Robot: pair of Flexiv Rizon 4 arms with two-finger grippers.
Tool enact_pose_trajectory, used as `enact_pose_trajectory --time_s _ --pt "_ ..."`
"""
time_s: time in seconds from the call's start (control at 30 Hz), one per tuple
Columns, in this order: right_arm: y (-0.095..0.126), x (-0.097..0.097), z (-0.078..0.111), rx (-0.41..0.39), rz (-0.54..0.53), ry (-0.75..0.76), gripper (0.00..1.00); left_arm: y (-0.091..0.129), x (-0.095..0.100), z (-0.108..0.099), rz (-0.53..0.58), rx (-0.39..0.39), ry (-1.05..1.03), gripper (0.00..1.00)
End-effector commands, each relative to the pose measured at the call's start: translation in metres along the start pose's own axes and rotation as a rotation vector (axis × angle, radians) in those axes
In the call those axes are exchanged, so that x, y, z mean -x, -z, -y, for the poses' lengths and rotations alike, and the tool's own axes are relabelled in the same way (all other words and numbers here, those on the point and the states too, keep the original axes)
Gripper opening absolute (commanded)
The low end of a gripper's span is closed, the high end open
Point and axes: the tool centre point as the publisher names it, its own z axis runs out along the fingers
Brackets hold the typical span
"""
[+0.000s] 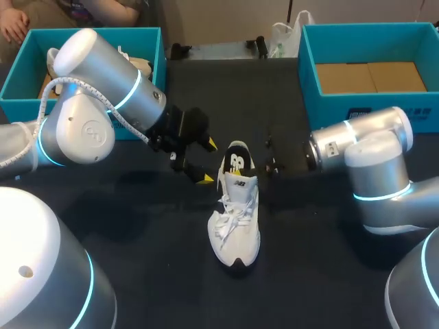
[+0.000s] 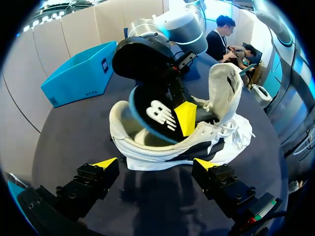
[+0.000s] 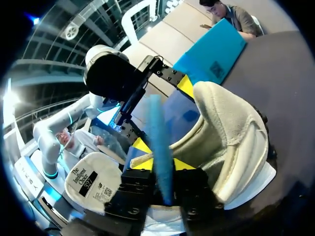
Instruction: Take the shoe out of the shoebox, open the shoe tongue, remove and reinsert the insole, then place the shoe into the shoebox
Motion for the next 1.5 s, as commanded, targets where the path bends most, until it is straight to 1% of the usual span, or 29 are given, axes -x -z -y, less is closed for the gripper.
enact_pose_trajectory --time_s 0.03,0.3,0.4,0.6,0.73,0.8,0.87,0.9,0.93,0.97,1.1,1.37,1.5 --pt "0.006 -0.005 -0.002 0.002 0.026 0.006 0.34 0.000 0.001 0.000 -0.001 0.003 0.000 1.00" --pt "0.011 -0.011 -0.017 -0.010 0.043 0.039 0.34 0.000 0.001 0.000 -0.001 0.003 0.000 1.00" --pt "0.012 -0.010 -0.020 -0.017 0.045 0.046 0.34 0.000 0.001 0.000 -0.001 0.003 0.000 1.00" --pt "0.024 -0.011 -0.032 -0.035 0.068 0.073 0.35 0.000 0.001 0.000 -0.001 0.003 0.000 1.00" --pt "0.033 -0.009 -0.033 -0.032 0.085 0.079 0.35 0.000 0.001 0.000 -0.001 0.003 0.000 1.00" --pt "0.034 -0.006 -0.033 -0.029 0.086 0.078 0.33 0.000 0.001 0.000 -0.001 0.003 0.000 1.00" --pt "0.033 -0.003 -0.035 -0.028 0.085 0.079 0.27 0.000 0.001 0.000 -0.001 0.003 0.000 1.00" --pt "0.032 -0.001 -0.035 -0.029 0.083 0.080 0.20 0.000 0.001 0.000 -0.001 0.003 0.000 1.00" --pt "0.031 0.001 -0.036 -0.031 0.078 0.080 0.05 0.000 0.001 0.000 -0.001 0.003 0.000 1.00" --pt "0.029 0.003 -0.036 -0.034 0.073 0.079 0.00 0.000 0.001 0.000 -0.001 0.003 0.000 1.00" --pt "0.023 0.008 -0.034 -0.045 0.049 0.068 0.00 0.000 0.001 0.000 -0.001 0.003 0.000 1.00" --pt "0.016 0.005 -0.017 -0.046 0.037 0.021 0.00 0.000 0.001 0.000 -0.001 0.003 0.000 1.00" --pt "0.016 0.003 -0.015 -0.043 0.043 0.015 0.00 0.000 0.001 0.000 -0.001 0.003 0.000 1.00"
